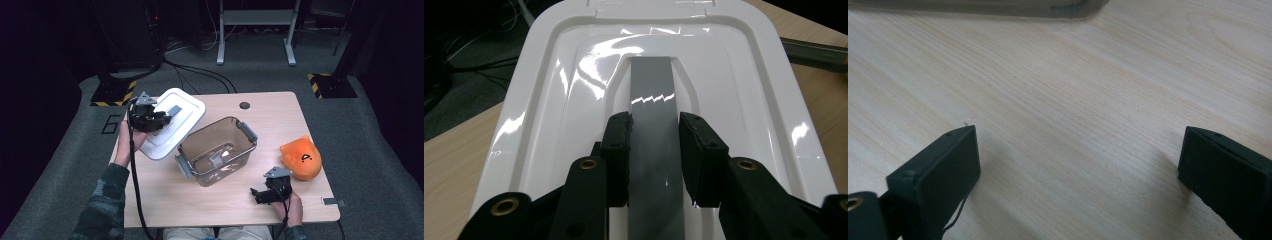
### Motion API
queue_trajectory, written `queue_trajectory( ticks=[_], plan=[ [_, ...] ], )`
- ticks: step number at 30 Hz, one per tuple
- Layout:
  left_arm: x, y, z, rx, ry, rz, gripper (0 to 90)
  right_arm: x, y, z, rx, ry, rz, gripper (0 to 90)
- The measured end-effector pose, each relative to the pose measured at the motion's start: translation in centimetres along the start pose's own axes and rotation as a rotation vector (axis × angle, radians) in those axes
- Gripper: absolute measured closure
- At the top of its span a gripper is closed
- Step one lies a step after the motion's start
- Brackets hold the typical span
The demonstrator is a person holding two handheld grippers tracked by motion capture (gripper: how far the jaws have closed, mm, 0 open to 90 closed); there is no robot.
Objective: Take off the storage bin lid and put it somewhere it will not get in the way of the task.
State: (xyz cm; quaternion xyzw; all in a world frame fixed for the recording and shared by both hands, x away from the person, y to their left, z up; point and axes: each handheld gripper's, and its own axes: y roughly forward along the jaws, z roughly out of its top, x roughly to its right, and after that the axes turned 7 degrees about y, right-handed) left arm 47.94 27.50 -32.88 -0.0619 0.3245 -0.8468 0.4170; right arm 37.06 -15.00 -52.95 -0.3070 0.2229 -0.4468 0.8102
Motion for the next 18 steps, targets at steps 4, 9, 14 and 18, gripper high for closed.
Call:
queue_trajectory(
  ticks=[4,9,14,18],
  plan=[
    [-0.6,-0.1,-0.6,-0.01,-0.016,0.017,66.6,0.0,0.0,0.0,0.0,0.001,0.0,2.6],
    [-1.5,-0.4,-1.7,-0.02,-0.04,0.037,66.6,0.0,0.0,0.0,-0.001,-0.002,0.001,2.6],
    [-2.4,-0.9,-2.8,-0.027,-0.063,0.057,66.6,0.0,0.0,0.0,-0.001,-0.002,0.0,2.6],
    [-3.0,-1.0,-3.6,-0.034,-0.087,0.078,66.6,0.0,0.0,0.0,-0.001,-0.002,0.0,2.6]
  ],
)
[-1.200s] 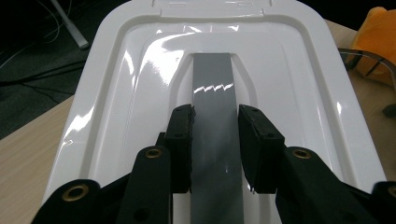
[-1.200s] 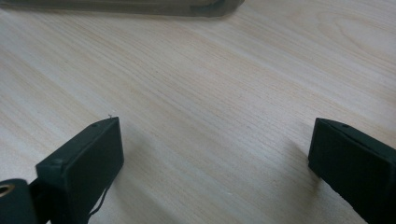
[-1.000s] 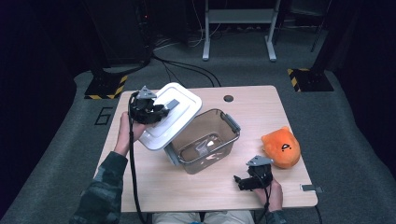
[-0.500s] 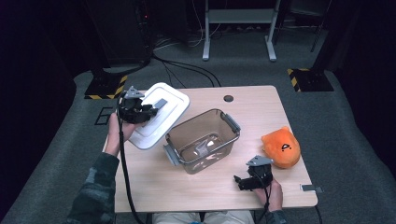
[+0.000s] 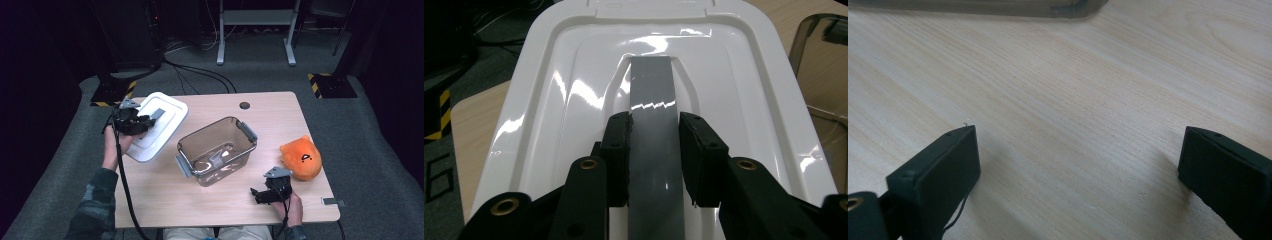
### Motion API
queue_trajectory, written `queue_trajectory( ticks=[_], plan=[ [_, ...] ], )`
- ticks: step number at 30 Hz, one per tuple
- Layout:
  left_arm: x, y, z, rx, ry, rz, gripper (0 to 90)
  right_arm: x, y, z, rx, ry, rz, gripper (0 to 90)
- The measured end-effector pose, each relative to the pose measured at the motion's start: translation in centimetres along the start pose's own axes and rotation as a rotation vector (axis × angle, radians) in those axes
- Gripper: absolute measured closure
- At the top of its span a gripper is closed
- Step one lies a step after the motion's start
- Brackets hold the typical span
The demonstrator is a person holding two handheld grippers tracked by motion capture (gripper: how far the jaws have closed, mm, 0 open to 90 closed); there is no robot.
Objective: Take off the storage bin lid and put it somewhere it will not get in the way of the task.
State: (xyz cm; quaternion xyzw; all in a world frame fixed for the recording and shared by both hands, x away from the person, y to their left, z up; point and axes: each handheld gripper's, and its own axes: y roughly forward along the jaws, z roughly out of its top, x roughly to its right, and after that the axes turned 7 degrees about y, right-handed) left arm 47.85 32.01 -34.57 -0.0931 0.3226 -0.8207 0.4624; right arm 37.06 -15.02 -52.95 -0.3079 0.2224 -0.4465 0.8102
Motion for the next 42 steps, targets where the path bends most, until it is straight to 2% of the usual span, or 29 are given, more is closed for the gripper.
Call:
queue_trajectory(
  ticks=[5,20,24,29,32,39,42],
  plan=[
    [-0.7,0.2,-0.9,-0.017,-0.02,0.017,66.6,0.0,0.0,0.0,0.0,0.0,0.0,2.6],
    [-2.1,2.2,-3.9,-0.08,-0.125,0.068,66.6,0.0,0.0,0.0,0.0,0.001,0.0,2.6],
    [-2.4,2.9,-5.0,-0.1,-0.163,0.074,66.6,0.0,0.0,0.0,0.0,0.0,0.0,2.6],
    [-2.7,3.7,-6.2,-0.141,-0.179,0.08,66.6,0.0,0.0,0.0,0.0,0.0,0.0,2.6],
    [-2.8,4.3,-6.9,-0.157,-0.213,0.091,66.6,0.0,0.0,0.0,0.0,0.0,0.0,2.6],
    [-2.9,5.5,-8.9,-0.196,-0.242,0.103,66.6,0.0,0.0,0.0,0.0,0.0,0.0,2.6],
    [-3.2,5.8,-9.8,-0.204,-0.278,0.102,66.6,0.0,0.0,0.0,0.0,0.0,0.0,2.6]
  ],
)
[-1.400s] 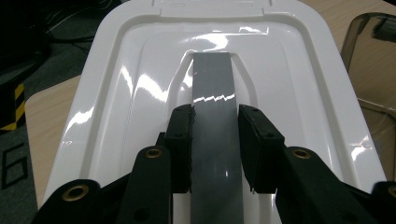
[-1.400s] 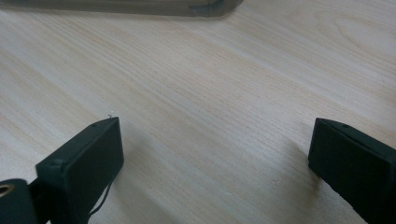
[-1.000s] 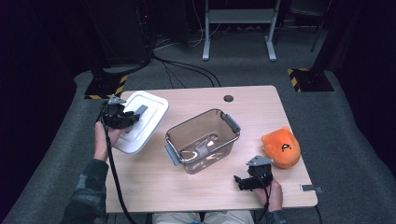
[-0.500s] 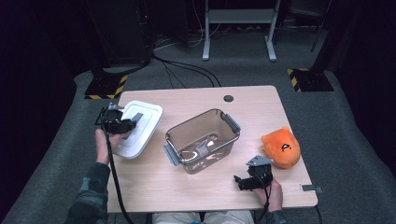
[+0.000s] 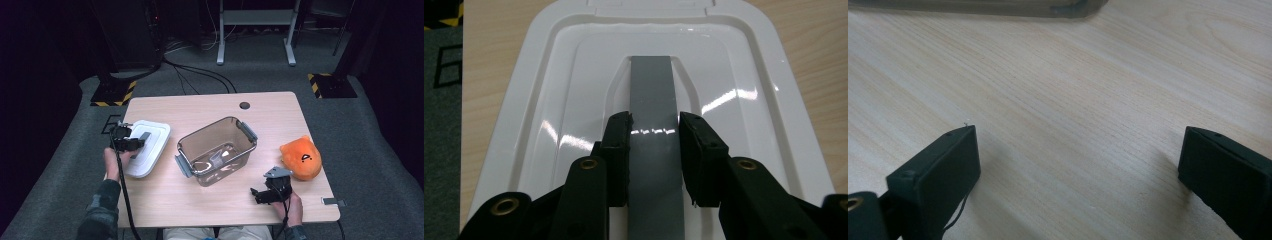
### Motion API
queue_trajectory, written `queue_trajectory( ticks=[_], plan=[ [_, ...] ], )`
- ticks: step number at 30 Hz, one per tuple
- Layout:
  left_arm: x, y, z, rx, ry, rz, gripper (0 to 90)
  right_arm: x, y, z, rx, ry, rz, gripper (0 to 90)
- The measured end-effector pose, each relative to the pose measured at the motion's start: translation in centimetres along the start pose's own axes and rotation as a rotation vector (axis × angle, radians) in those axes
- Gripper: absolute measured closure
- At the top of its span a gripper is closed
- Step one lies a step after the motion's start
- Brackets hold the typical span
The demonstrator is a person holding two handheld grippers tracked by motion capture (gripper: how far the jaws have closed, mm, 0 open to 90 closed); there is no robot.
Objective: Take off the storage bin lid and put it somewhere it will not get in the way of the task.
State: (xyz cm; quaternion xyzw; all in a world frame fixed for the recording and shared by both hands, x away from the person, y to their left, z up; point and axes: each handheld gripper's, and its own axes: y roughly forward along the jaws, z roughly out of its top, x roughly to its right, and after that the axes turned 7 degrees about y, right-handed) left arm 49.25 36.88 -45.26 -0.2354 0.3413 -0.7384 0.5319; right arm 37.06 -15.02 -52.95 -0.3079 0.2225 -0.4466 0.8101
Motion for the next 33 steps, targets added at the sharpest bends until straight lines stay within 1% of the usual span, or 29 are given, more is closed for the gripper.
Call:
queue_trajectory(
  ticks=[2,3,4,8,10,12,13,16,20,22,23,24,25,27,29,30,33],
  plan=[
    [-0.3,0.3,-0.3,-0.006,-0.01,0.013,66.6,0.0,0.0,0.0,0.0,0.0,0.0,2.6],
    [-0.3,0.4,-0.5,-0.007,-0.024,0.019,66.6,0.0,0.0,0.0,0.0,0.0,0.0,2.5],
    [-0.4,0.6,-0.6,-0.014,-0.027,0.021,66.6,0.0,0.0,0.0,0.0,0.001,0.0,2.5],
    [-0.8,1.2,-1.0,-0.01,-0.07,0.047,66.6,0.0,0.0,0.0,-0.001,0.0,-0.001,2.5],
    [-0.9,1.5,-1.3,-0.012,-0.087,0.045,66.6,0.0,0.0,0.0,-0.001,0.0,-0.002,2.5],
    [-1.1,1.8,-1.6,-0.017,-0.105,0.053,66.6,0.0,0.0,0.0,-0.001,0.005,-0.002,2.5],
    [-1.2,2.0,-1.8,-0.012,-0.117,0.048,66.6,0.0,0.0,0.0,-0.001,0.004,-0.003,2.5],
    [-1.4,2.3,-2.1,-0.011,-0.141,0.055,66.6,0.0,0.0,0.0,-0.001,0.006,-0.003,2.5],
    [-1.1,2.6,-2.1,-0.012,-0.117,0.088,66.6,0.0,0.0,0.0,0.0,0.001,-0.003,2.5],
    [-1.0,3.0,-2.3,-0.019,-0.111,0.096,66.5,0.0,0.0,0.0,-0.001,0.005,-0.003,2.5],
    [-1.0,3.2,-2.4,-0.02,-0.114,0.095,66.6,0.0,0.0,0.0,-0.001,0.005,-0.003,2.5],
    [-0.9,3.4,-2.6,-0.025,-0.107,0.106,66.6,0.0,0.0,0.0,-0.001,0.003,-0.004,2.5],
    [-0.9,3.6,-2.7,-0.029,-0.105,0.107,66.6,0.0,0.0,0.0,-0.001,0.005,-0.004,2.5],
    [-0.8,3.8,-2.9,-0.015,-0.116,0.111,66.6,0.0,0.0,0.0,0.0,0.003,-0.004,2.5],
    [-0.8,3.8,-2.8,-0.02,-0.102,0.125,66.6,0.0,0.0,0.0,0.0,0.004,-0.005,2.5],
    [-0.7,3.9,-2.8,-0.014,-0.103,0.132,66.5,0.0,0.0,0.0,-0.001,0.006,-0.004,2.5],
    [-0.7,4.0,-2.7,-0.019,-0.094,0.141,66.5,0.0,0.0,0.0,-0.001,0.006,-0.004,2.5]
  ],
)
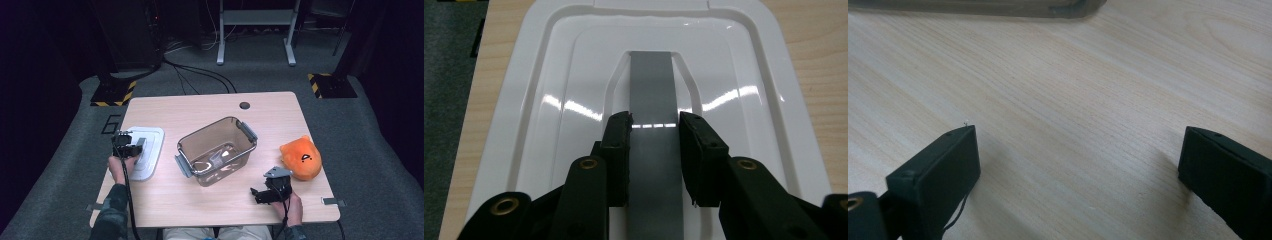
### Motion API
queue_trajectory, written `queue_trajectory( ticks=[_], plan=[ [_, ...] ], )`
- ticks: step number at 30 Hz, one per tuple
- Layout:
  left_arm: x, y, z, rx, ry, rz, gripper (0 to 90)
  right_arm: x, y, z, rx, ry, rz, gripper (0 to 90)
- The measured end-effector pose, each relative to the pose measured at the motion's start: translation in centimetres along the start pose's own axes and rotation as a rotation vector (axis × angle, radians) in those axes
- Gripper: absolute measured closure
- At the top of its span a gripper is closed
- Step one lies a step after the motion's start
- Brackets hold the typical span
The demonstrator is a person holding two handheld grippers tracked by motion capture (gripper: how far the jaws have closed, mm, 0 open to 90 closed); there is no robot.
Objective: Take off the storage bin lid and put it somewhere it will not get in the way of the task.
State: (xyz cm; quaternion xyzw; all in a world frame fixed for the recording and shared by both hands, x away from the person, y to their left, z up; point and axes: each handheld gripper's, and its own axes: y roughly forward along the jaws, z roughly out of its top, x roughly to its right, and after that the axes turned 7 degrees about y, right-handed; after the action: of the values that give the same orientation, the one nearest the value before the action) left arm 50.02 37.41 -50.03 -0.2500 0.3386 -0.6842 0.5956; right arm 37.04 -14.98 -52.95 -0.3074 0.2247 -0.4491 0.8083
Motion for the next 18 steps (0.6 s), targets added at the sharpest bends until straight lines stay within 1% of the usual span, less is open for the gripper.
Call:
queue_trajectory(
  ticks=[3,6,8,10,13,16,17,18],
  plan=[
    [0.1,0.0,0.0,0.0,0.002,0.002,65.7,0.0,0.0,0.0,0.0,0.0,0.0,2.5],
    [0.0,-0.2,0.0,-0.001,0.007,-0.013,48.2,0.0,0.0,0.0,0.0,0.0,0.0,2.5],
    [0.2,-0.5,0.0,0.007,0.017,-0.023,39.2,0.0,0.0,0.0,0.0,0.0,0.0,2.5],
    [0.5,-1.0,0.0,0.027,0.032,-0.032,31.4,0.0,0.0,0.0,0.0,0.0,0.0,2.5],
    [1.1,-1.9,-0.1,0.059,0.065,-0.05,22.1,0.0,0.0,0.0,0.0,0.0,0.0,2.5],
    [1.9,-3.0,-0.6,0.083,0.114,-0.078,15.7,0.0,0.0,0.0,0.0,0.0,0.0,2.5],
    [2.0,-3.2,-0.7,0.096,0.128,-0.103,14.4,0.0,0.0,0.0,0.0,0.0,0.0,2.5],
    [2.2,-3.5,-1.0,0.12,0.139,-0.114,13.9,0.0,0.0,0.0,0.0,0.0,0.0,2.5]
  ],
)
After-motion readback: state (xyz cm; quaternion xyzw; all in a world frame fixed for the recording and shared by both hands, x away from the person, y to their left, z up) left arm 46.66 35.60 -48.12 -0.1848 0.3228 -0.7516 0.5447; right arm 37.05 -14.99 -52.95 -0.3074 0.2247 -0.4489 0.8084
